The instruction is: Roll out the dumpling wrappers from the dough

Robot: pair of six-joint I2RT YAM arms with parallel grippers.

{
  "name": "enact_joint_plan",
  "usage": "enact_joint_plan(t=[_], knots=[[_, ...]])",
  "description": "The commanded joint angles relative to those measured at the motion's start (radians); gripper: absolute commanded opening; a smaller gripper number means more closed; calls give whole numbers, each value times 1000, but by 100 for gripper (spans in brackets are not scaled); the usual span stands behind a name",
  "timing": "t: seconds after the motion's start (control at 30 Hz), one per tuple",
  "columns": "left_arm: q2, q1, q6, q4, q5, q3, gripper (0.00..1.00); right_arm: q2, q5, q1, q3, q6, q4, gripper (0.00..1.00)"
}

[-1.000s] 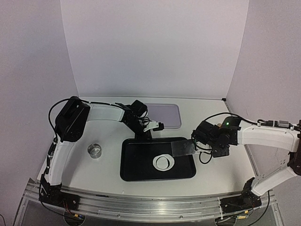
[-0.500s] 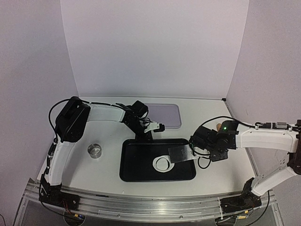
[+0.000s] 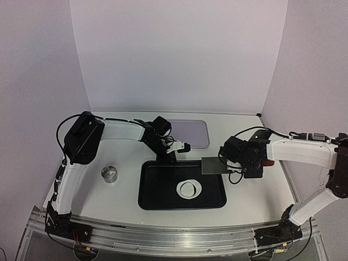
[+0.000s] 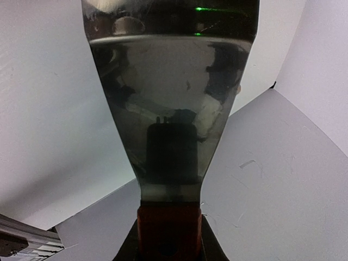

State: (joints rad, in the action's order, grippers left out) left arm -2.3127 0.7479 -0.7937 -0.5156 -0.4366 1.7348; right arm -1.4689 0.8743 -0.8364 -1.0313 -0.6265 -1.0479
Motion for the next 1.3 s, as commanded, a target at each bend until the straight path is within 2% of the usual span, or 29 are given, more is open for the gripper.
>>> enact_joint_plan(t=[0.0,0.67,0.83,1.07,1.27], knots=[[-10,11,-122,-11,82,1,0,-32,-59,0,-10,29,-30,0],[-4,12,-109,-17,58,13,0,-105,-91,-3,-24,26,-103,0],[-5,11,-107,-16,56,15,0,-101,-179,-12,-50,59,-171,0],[-5,11,-103,-14,56,15,0,-90,-394,-13,-55,122,-262,0],[-6,12,-101,-14,49,17,0,-101,-457,-7,-44,201,-266,0]])
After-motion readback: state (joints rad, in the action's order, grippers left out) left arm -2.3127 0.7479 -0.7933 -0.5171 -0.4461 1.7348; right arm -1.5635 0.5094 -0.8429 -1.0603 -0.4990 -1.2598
